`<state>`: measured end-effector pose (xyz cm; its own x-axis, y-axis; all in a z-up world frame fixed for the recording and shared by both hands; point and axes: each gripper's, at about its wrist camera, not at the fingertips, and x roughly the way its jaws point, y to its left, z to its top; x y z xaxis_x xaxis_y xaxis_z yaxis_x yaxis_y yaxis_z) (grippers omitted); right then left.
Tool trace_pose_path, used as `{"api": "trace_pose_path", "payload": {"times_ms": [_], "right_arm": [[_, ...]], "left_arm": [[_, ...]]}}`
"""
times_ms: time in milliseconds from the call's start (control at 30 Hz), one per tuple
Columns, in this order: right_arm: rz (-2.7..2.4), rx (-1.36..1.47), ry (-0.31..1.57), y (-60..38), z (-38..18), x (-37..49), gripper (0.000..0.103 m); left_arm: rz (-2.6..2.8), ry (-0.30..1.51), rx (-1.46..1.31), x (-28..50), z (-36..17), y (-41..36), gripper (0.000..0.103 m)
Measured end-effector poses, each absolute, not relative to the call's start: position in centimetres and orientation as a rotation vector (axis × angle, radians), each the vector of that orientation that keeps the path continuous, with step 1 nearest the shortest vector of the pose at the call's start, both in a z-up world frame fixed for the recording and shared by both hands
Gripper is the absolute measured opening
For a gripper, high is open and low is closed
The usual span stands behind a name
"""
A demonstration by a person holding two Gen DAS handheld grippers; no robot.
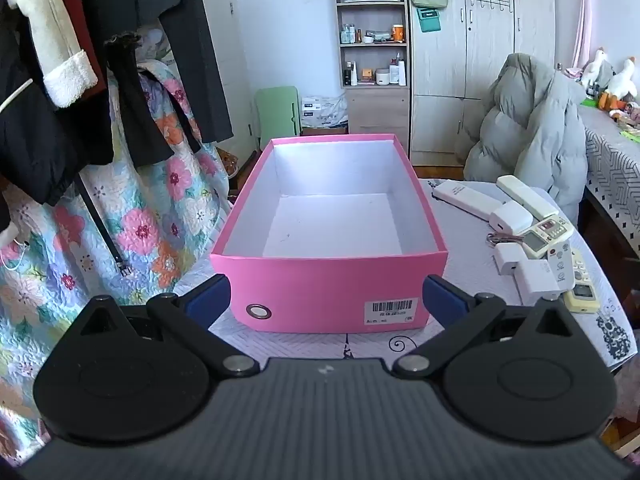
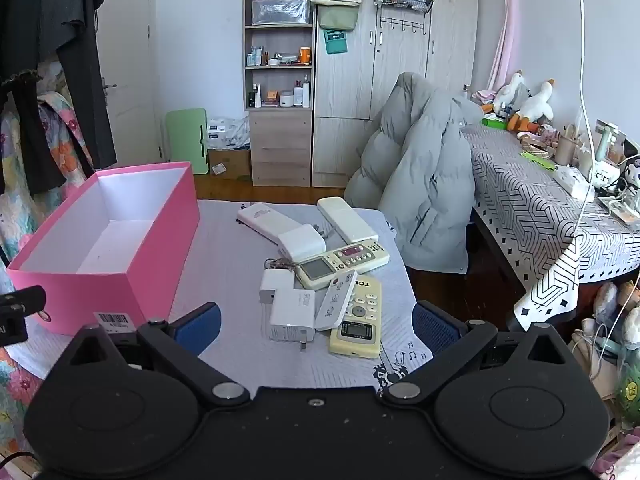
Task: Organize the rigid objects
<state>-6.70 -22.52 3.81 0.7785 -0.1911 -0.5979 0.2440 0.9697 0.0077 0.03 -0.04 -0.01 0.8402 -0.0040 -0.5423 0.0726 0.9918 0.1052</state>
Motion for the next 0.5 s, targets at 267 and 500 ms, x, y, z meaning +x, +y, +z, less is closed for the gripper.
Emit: {"api": "trace_pose_path", "payload": {"times_ms": [267, 500], "right_arm": [[-0.242, 0.092, 0.639, -22.9, 3.6, -7.0, 0.103], [-0.257, 0.107, 0.652, -23.5, 3.6, -7.3, 0.103]], "left_arm": [[-0.040, 0.603, 0.097, -0.5, 0.0, -0.5, 0.102], [-0.025, 0.625, 0.095, 0.2, -0.1, 0.3, 0.103]]}}
